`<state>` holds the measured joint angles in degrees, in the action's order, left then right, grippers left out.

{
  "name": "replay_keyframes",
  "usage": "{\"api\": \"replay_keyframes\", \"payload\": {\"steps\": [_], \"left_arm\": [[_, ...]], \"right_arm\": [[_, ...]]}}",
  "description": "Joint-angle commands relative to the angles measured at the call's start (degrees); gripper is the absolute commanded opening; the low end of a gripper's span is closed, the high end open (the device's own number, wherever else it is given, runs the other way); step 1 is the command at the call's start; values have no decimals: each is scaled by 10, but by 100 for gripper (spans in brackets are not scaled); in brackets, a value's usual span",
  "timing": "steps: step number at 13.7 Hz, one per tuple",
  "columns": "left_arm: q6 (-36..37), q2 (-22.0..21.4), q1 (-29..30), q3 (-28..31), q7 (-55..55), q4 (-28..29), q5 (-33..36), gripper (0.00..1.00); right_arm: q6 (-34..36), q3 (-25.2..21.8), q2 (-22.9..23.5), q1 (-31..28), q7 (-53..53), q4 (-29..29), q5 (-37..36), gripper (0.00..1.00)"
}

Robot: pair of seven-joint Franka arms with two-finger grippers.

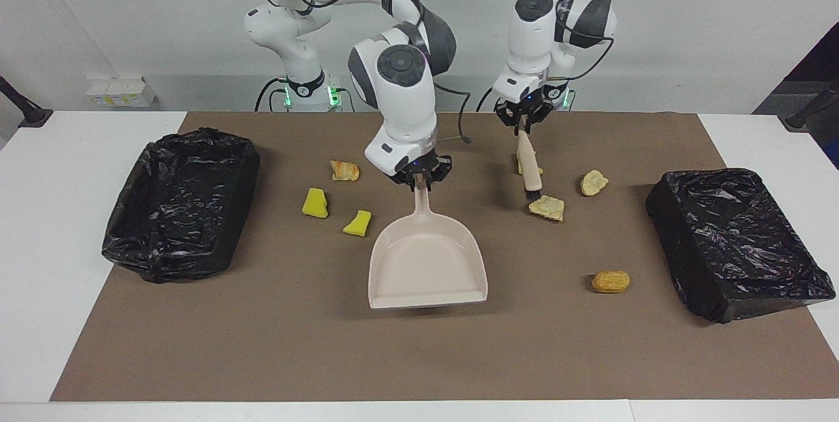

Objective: Sweep and dump trash in bin
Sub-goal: 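Grasp the brush with the left gripper while the right gripper positions the dustpan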

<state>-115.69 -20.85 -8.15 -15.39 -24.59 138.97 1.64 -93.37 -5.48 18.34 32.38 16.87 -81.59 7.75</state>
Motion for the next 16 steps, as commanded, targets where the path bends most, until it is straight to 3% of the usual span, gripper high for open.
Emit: {"api": "replay_keyframes", "payload": {"steps": [1, 5, 10, 13, 16], "left_arm": [[-9, 37, 74, -5, 64, -36, 9, 0], [-25, 35, 187, -5, 207, -14, 10, 0], [-20, -19, 262, -3, 199, 60, 9, 0], [-26, -20, 256, -3, 115, 85, 9, 0], [-46, 18, 192, -6, 27, 82, 4, 0]], "right_arm": [[6, 6, -46, 1, -133, -81, -31, 0], [-73, 6, -70, -29, -411, -157, -34, 0], [-77, 6, -74, -47, -624, -195, -84, 0], [-117, 7, -59, -25, -639, -214, -118, 0], [-123, 7, -61, 8, -651, -230, -143, 0]]}}
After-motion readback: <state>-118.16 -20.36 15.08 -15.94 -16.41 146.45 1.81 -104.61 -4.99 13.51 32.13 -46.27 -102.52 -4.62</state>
